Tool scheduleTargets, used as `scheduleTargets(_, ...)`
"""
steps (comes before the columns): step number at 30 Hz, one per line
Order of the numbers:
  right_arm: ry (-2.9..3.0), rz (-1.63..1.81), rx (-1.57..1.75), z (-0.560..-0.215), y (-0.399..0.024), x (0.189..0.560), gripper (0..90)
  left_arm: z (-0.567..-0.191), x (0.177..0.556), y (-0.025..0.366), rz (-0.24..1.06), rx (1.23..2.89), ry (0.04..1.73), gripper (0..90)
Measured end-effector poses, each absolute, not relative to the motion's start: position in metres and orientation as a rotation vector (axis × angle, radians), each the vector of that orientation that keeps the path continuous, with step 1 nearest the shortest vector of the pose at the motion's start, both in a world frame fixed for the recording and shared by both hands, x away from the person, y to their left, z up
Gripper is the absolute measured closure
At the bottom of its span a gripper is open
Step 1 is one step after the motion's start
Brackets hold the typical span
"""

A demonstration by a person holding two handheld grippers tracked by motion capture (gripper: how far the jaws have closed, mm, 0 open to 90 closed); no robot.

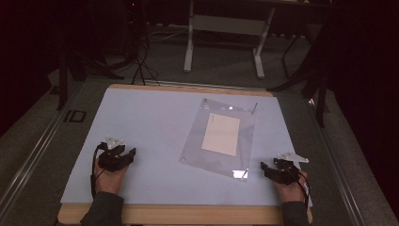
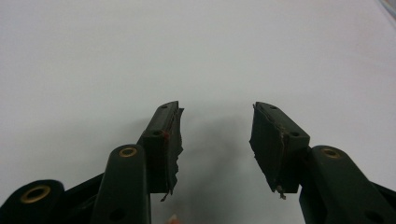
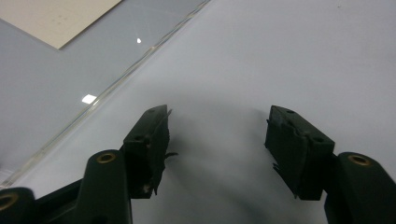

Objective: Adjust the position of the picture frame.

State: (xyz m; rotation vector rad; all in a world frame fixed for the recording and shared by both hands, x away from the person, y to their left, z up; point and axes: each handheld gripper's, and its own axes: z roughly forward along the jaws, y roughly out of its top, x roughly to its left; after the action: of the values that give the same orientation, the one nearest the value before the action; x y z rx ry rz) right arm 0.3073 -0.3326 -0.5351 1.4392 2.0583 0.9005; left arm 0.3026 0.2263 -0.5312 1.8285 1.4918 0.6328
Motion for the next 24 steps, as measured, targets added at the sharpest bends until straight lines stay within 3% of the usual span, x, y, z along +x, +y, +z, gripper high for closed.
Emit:
scheduleTargets(14, 2.154, 1.028, 1.319, -0.522, -0.314, 0.283, 48.6, -0.528, 0.300, 0.220, 0.635, 1.844, 1.441, 51.8)
scheduleTargets(19, 2.184, 1.052, 1.226, -0.516, -0.300, 0.269, 64.0, -0.529, 0.301, 0.218, 0.631, 1.853, 1.435, 51.6)
scheduleTargets(24, 2.222, 1.062, 1.148, -0.511, -0.291, 0.256, 67.2, -0.529, 0.301, 0.217, 0.631, 1.855, 1.429, 51.3)
